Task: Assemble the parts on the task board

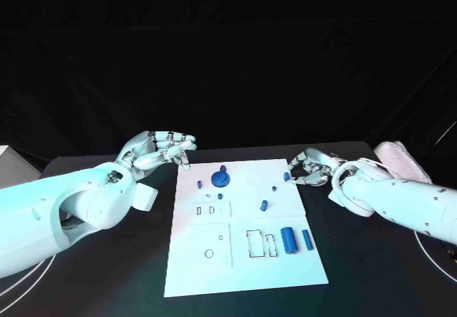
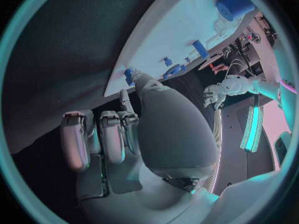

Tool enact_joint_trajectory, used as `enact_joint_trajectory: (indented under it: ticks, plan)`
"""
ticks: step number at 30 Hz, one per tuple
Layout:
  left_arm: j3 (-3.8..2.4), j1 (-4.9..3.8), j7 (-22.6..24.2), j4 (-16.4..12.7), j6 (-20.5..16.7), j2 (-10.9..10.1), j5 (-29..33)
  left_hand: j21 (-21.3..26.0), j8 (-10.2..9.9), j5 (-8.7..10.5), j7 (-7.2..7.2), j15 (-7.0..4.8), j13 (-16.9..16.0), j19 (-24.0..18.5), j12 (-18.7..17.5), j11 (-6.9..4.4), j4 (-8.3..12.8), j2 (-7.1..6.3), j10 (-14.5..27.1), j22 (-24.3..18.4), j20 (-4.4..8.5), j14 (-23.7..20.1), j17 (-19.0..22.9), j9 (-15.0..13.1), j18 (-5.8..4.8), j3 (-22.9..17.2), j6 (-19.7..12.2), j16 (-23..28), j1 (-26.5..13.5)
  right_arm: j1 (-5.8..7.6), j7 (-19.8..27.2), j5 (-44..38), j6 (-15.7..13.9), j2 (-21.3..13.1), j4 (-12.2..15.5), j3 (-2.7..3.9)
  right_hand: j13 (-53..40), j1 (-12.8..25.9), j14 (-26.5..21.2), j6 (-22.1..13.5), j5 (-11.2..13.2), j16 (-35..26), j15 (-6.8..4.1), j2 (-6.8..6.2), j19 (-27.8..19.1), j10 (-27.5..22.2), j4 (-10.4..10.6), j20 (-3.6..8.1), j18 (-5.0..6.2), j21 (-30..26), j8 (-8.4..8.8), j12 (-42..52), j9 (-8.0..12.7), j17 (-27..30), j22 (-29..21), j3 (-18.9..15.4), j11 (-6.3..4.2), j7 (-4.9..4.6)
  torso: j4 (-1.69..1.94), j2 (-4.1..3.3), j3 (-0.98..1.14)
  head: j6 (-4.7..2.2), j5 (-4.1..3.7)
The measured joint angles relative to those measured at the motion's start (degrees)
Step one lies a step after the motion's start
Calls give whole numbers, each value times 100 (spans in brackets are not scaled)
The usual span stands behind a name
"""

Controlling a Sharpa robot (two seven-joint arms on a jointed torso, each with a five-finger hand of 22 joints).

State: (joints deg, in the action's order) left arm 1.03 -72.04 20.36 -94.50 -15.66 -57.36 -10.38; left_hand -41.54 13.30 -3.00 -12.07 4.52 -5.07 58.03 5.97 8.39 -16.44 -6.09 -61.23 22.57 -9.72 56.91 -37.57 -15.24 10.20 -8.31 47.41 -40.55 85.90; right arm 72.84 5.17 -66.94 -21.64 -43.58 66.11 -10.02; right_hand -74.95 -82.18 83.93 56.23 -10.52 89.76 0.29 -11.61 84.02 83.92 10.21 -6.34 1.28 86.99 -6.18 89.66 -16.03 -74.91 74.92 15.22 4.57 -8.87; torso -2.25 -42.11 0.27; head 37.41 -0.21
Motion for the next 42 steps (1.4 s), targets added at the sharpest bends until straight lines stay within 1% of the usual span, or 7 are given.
enact_joint_trajectory:
  ticks: [6,17,24,26,28,34,42]
  plan:
    - [0,0,0,0,0,-4,0,0,0,0,0,0,0,0,0,0,0,0,0,0,0,0,0,0,0,0,0,0,0,-1,0,-2,1,36,-1,0,0,0,9,78,76,0,-33,0,-11,8,-21,31,0,0,0,0,18,0,0,127,-32,37,2,0,0,3,-9]
    - [0,0,0,0,2,-5,0,0,0,0,0,0,-1,0,0,0,0,0,0,4,0,0,0,-3,0,0,0,0,0,-2,3,-4,8,111,-43,1,1,23,-1,117,109,0,-42,23,9,-1,-19,51,0,22,0,0,34,0,-1,219,-40,36,4,1,2,-24,-27]
    - [0,0,-2,-2,2,-8,0,0,0,0,0,0,-6,0,0,0,0,0,0,4,0,0,0,-14,0,0,0,0,0,-2,-1,-6,28,162,-70,1,1,23,-1,117,134,0,-42,23,9,-1,-43,51,0,22,0,0,33,0,-1,243,-40,36,4,-1,3,-11,-16]
    - [0,0,-2,-2,3,-9,0,0,0,0,0,0,-6,0,0,0,0,0,0,4,0,0,0,-14,-1,0,0,0,0,-2,-3,-6,38,174,-79,1,2,23,-1,143,134,0,-42,23,9,-1,-42,51,-1,22,-13,0,43,0,-1,275,-40,62,4,-2,3,-8,-13]
    - [0,0,-2,-2,3,-10,0,0,0,0,0,0,-6,0,0,0,0,0,0,4,0,0,0,-14,0,0,0,0,0,-2,-6,-7,49,187,-93,1,2,40,11,167,134,0,-53,39,9,10,-51,51,-1,22,-23,0,47,0,-1,347,-51,40,3,-3,3,-7,-11]
    - [0,0,-3,-3,4,-11,0,0,0,0,0,0,-6,0,0,0,0,0,0,3,0,0,0,-13,0,0,0,0,0,-5,-22,-12,90,210,-149,1,2,91,-1,271,213,0,-83,91,-12,-2,-99,71,-1,22,-56,-1,58,0,3,519,-81,87,3,-3,5,-3,-10]
    - [0,0,-4,-3,6,-12,0,0,0,0,0,0,-5,0,0,0,0,0,0,8,0,0,0,-13,0,0,0,0,0,-5,-37,-17,131,220,-190,1,3,92,-1,287,256,0,-83,90,8,-2,-136,91,-1,22,-56,-1,73,0,3,560,-81,83,0,-3,5,-4,-13]
